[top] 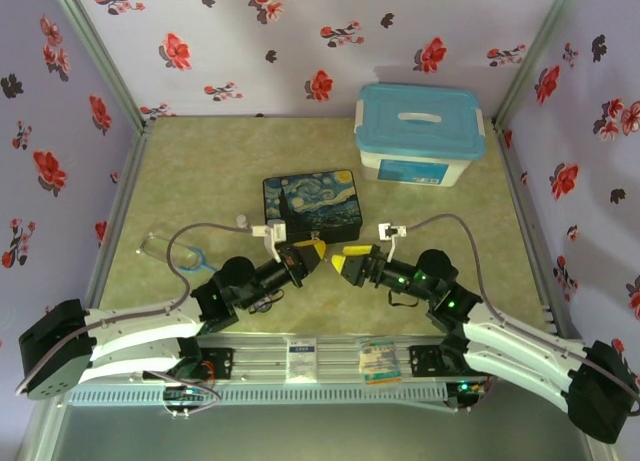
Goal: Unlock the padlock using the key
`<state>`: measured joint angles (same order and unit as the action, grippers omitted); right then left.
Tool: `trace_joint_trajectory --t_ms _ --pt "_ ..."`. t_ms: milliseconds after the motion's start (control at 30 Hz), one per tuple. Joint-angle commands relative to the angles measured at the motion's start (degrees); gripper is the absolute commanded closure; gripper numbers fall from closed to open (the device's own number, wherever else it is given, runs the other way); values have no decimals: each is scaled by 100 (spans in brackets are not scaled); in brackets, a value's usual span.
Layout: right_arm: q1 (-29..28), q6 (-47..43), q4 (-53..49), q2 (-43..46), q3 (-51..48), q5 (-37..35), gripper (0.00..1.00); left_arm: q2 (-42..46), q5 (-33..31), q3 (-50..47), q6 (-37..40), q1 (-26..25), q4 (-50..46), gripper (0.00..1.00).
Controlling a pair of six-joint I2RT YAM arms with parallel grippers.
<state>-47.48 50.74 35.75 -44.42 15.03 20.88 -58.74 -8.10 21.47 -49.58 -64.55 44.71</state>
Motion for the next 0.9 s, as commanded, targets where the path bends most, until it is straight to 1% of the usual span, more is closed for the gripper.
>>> trace_joint_trajectory --t_ms 0,67,167,200,267,333,367,400,433,500,867 --pt "35 581 1762 -492 8 -33 1 39 -254 19 -104 1 801 100" --pt "29 738 2177 -853 126 138 1 12 -266 6 -128 -1 999 100" --pt "37 1038 3069 -1409 104 236 6 58 -271 -1 -157 0 1157 100" --pt "38 1110 3369 -1577 62 244 10 96 -288 -11 -166 -6 1189 100" --pt "37 1195 3602 -1751 70 305 17 171 -376 -38 -149 -8 1169 100" --pt "37 1240 3802 -1887 88 359 28 195 -460 -47 -146 1 1094 100" --pt "41 1253 3834 -1922 105 383 34 170 -465 -38 -157 2 1084 100" --pt "29 1254 3830 -1959 137 420 37 136 -458 -29 -173 3 1093 100" --pt "33 1267 3847 -1984 154 438 37 118 -456 -21 -187 -4 1105 100" --pt "37 1289 3904 -2026 152 474 44 87 -464 -46 -201 -3 1185 100" --pt "28 1322 4066 -2320 229 631 59 3 -509 -27 -201 0 1181 100"
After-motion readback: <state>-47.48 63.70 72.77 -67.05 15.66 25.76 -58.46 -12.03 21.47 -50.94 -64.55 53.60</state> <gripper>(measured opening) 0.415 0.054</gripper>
